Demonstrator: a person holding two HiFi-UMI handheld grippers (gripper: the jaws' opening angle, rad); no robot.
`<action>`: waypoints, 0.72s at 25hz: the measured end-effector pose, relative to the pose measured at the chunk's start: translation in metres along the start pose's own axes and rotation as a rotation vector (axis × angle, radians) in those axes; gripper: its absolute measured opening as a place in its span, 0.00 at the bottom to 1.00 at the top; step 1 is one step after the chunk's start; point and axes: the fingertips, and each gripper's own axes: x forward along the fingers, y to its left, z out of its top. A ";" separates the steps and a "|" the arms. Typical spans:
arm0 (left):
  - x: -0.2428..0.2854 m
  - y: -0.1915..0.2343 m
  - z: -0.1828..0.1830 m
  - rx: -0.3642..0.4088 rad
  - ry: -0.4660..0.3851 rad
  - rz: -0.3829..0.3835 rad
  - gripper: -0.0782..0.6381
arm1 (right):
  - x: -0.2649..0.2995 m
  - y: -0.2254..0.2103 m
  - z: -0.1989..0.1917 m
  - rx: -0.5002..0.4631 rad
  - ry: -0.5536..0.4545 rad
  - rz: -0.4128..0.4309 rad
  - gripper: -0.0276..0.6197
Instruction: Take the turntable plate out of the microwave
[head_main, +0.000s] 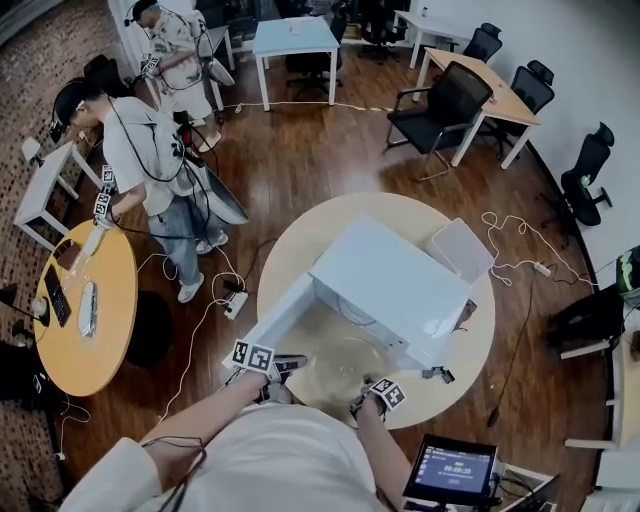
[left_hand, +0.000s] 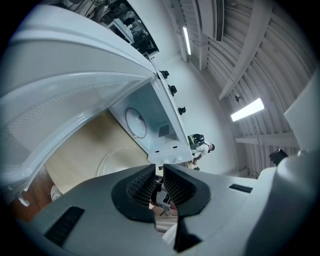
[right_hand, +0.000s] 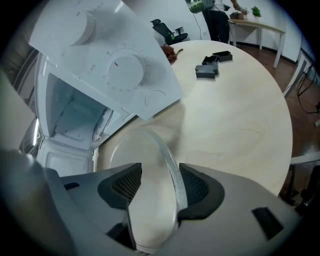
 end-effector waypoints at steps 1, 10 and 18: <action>0.002 -0.002 0.000 0.004 0.004 -0.004 0.16 | -0.001 -0.002 0.000 0.001 0.007 -0.012 0.37; 0.012 -0.017 0.002 0.013 0.017 -0.023 0.16 | 0.000 -0.015 0.001 0.025 0.023 -0.036 0.39; 0.005 -0.010 -0.001 -0.001 0.024 -0.013 0.16 | 0.002 0.005 0.009 0.067 -0.015 0.064 0.39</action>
